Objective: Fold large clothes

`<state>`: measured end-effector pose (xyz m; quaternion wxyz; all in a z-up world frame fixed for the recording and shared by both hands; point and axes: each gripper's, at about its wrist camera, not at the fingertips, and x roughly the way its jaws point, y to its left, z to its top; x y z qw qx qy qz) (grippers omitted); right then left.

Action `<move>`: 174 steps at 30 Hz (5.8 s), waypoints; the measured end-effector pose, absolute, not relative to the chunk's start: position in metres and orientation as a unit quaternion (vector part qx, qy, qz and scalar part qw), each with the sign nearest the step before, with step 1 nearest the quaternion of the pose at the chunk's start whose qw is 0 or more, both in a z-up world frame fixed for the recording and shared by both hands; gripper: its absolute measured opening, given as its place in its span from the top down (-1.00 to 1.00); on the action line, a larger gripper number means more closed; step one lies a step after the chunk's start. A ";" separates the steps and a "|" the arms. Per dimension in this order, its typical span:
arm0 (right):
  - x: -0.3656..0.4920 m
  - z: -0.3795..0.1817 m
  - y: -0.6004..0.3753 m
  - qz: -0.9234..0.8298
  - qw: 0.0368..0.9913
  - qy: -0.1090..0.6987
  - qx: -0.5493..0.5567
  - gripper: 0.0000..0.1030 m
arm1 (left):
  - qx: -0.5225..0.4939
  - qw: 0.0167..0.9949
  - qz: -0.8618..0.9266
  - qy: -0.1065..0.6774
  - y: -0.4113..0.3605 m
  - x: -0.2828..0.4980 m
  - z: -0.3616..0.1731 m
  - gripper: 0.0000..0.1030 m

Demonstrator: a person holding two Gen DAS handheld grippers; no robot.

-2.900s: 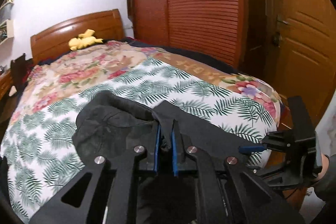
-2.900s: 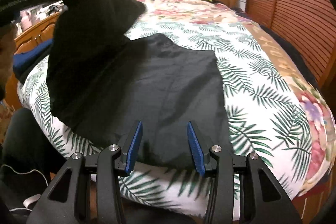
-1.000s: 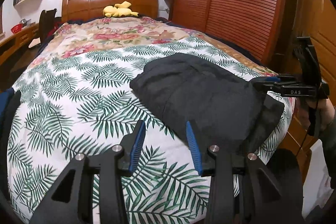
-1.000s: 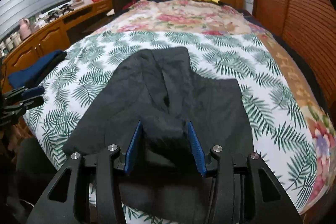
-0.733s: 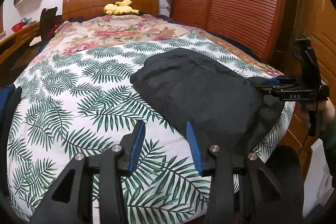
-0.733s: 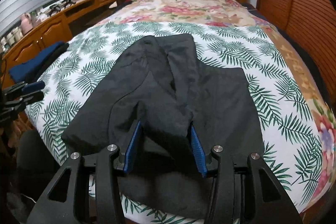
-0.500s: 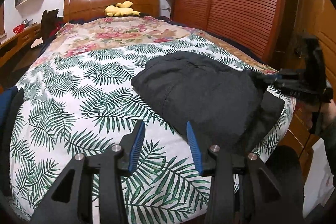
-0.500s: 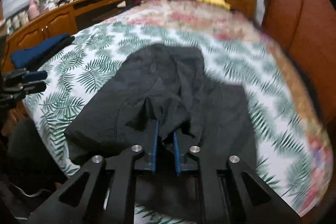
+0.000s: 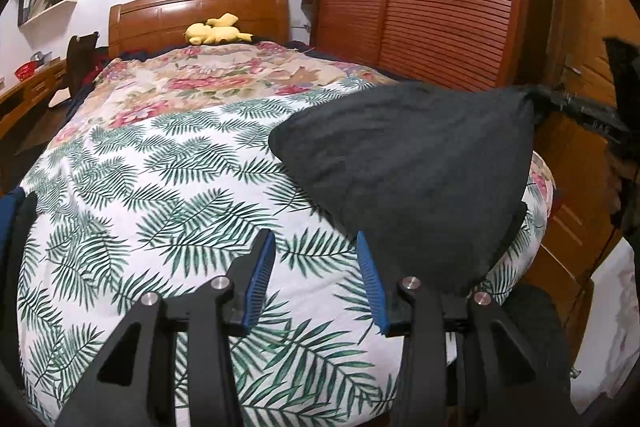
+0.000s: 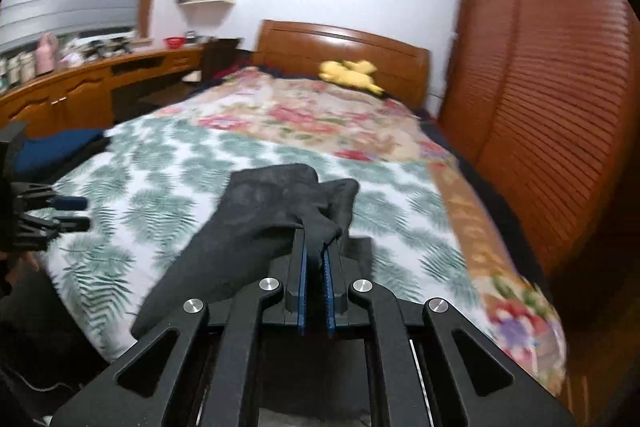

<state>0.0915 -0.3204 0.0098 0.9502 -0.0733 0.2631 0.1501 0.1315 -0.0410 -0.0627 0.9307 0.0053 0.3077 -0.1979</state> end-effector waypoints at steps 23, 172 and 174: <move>0.086 -0.044 -0.302 0.154 0.924 0.335 -0.099 0.13 | 0.018 0.926 -0.221 0.305 -0.063 0.137 -0.065 0.12; 0.119 -0.082 -0.524 0.026 0.963 0.262 0.063 0.89 | 0.020 0.895 -0.281 0.344 -0.345 0.427 -0.051 0.77; 0.115 -0.076 -0.554 -0.007 0.966 0.254 0.056 0.89 | 0.027 0.894 -0.297 0.335 -0.382 0.426 -0.042 0.77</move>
